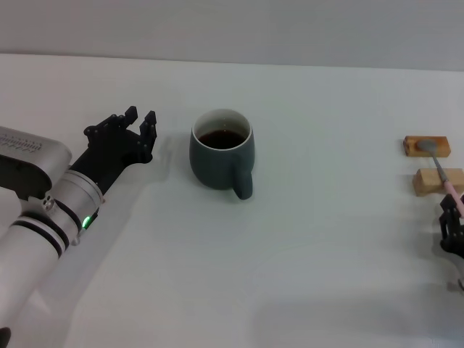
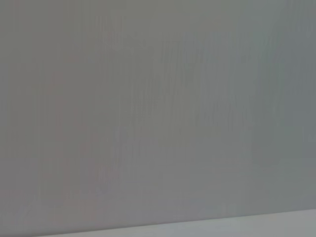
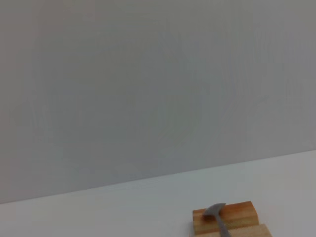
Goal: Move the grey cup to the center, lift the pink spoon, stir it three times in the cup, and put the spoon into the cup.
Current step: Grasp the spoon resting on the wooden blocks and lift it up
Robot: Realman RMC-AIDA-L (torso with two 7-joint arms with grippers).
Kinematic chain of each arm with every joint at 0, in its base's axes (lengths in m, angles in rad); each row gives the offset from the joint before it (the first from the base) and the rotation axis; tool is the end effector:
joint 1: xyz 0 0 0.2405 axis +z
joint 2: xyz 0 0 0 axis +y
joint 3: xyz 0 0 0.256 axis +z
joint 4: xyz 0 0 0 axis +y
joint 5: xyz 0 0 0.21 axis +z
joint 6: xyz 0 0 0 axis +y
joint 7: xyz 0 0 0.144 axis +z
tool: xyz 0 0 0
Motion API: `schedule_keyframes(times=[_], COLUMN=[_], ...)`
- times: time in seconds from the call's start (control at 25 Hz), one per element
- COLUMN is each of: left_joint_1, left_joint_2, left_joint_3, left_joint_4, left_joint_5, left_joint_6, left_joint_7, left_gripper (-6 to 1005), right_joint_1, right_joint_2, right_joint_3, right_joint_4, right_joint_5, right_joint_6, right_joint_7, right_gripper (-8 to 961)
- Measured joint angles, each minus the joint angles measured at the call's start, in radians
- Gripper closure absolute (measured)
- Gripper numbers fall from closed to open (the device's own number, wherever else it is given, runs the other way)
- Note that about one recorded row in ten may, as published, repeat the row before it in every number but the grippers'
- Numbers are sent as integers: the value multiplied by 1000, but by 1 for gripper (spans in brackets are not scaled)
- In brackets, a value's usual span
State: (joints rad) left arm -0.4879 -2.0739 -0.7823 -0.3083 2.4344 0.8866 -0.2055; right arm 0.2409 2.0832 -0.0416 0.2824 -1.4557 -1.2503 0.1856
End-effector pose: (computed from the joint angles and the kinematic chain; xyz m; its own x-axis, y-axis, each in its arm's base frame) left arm -0.2889 0.3489 -0.0710 0.7147 0.1412 0.6850 0.6797 -0.3711 -0.6326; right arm 0.3668 0.2274 -0.0612 0.5616 -0.1768 -0.8083 -0.8261 -0.0652 -0.5597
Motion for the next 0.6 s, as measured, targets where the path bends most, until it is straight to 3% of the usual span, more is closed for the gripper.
schedule_keyframes(times=[0.6], left_joint_1=[2], left_joint_2=[0], left_joint_3=[0], left_joint_4=[0], left_joint_5=[0], left_joint_6=[0], left_joint_7=[0], left_gripper=[694], right_joint_1=[-1], right_joint_2=[0], right_joint_3=[0], right_joint_4=[0], right_joint_5=[3], right_joint_6=[0], right_joint_7=[0], right_gripper=[761])
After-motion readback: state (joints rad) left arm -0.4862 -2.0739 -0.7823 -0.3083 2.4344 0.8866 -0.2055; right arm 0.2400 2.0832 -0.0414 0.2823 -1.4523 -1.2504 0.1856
